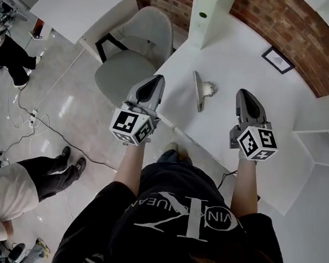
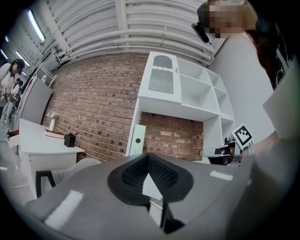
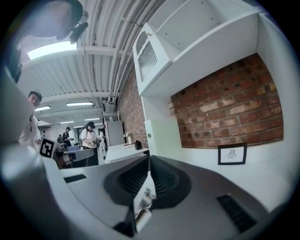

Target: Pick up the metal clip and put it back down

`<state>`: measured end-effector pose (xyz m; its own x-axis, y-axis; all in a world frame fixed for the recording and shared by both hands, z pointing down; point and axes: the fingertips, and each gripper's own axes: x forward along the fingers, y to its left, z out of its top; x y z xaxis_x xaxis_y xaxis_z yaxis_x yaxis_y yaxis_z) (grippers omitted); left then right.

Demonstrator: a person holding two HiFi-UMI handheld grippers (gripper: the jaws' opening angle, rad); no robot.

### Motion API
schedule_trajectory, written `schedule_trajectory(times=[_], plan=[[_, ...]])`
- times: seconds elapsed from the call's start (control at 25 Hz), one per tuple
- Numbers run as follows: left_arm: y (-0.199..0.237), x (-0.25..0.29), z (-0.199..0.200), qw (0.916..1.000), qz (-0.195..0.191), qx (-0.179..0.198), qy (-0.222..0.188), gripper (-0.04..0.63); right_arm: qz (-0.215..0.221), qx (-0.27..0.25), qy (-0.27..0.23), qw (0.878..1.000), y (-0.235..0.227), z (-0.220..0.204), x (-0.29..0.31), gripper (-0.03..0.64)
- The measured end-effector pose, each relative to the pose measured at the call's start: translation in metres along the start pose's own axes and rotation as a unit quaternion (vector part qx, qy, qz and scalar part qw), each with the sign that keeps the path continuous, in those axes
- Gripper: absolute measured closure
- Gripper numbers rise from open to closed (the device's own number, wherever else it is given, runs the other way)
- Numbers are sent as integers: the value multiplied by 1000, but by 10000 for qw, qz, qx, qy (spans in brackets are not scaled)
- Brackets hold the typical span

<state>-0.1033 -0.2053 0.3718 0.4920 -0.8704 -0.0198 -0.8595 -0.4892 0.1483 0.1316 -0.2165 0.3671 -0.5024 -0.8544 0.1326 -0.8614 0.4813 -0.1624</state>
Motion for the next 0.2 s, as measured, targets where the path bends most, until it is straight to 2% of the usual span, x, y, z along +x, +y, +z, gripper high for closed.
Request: schedule_trajectory(times=[0.2], plan=[[0, -8, 0, 10000, 47, -67, 2, 584, 16, -42, -51, 10000, 7, 1, -8, 592]])
